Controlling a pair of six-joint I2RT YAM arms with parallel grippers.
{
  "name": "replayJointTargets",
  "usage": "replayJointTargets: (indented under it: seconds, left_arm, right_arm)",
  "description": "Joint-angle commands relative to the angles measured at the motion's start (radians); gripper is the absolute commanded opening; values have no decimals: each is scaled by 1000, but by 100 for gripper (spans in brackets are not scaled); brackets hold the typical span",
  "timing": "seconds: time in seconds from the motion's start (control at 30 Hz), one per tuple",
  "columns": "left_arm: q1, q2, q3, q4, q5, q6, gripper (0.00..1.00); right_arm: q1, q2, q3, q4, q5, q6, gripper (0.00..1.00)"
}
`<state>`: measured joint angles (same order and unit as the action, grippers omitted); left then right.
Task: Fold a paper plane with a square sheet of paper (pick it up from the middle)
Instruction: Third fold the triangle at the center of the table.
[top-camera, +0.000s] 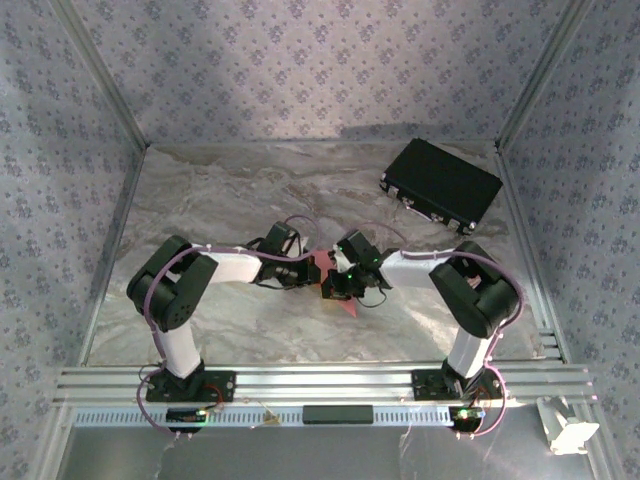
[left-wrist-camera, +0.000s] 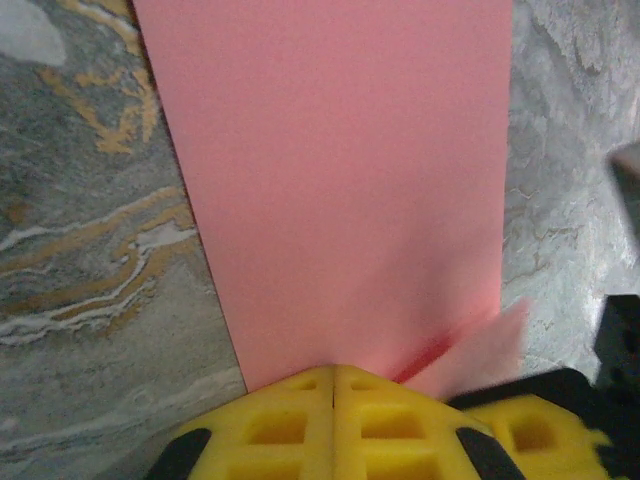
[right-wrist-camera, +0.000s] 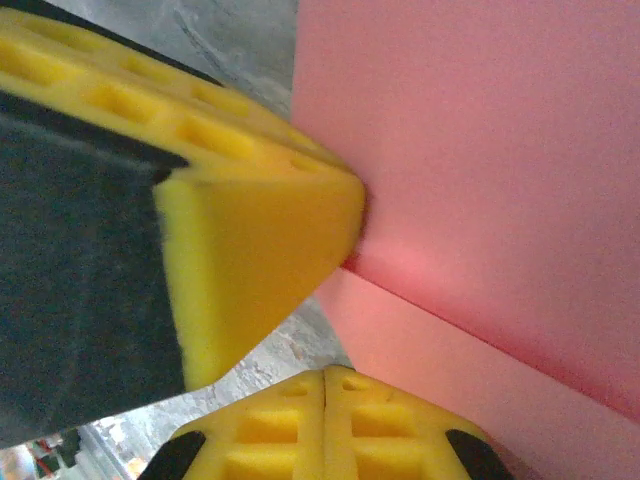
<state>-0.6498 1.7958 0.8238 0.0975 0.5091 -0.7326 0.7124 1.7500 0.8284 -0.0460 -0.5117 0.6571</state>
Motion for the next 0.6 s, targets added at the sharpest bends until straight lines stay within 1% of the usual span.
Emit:
replayJointTargets:
  seconds: [0.0, 0.13, 0.23, 0.4, 0.57]
  left_arm:
    - [-2, 47, 0, -84, -53, 29, 0]
    - [-2, 43, 4, -93, -57, 38, 0]
    - [-2, 50, 16, -108, -58, 47, 0]
    - [-2, 51, 16, -110, -61, 47, 0]
    - [-1, 50, 14, -111, -60, 48, 0]
  right_arm:
    - [-1, 19, -16, 5, -17, -14, 0]
    - [-1, -15, -50, 55, -53, 5, 0]
    - [-6, -68, -61, 70, -60, 15, 0]
    - [-29, -137, -86, 32, -34, -6, 3]
    - [-65, -155, -154, 41, -33, -7, 4]
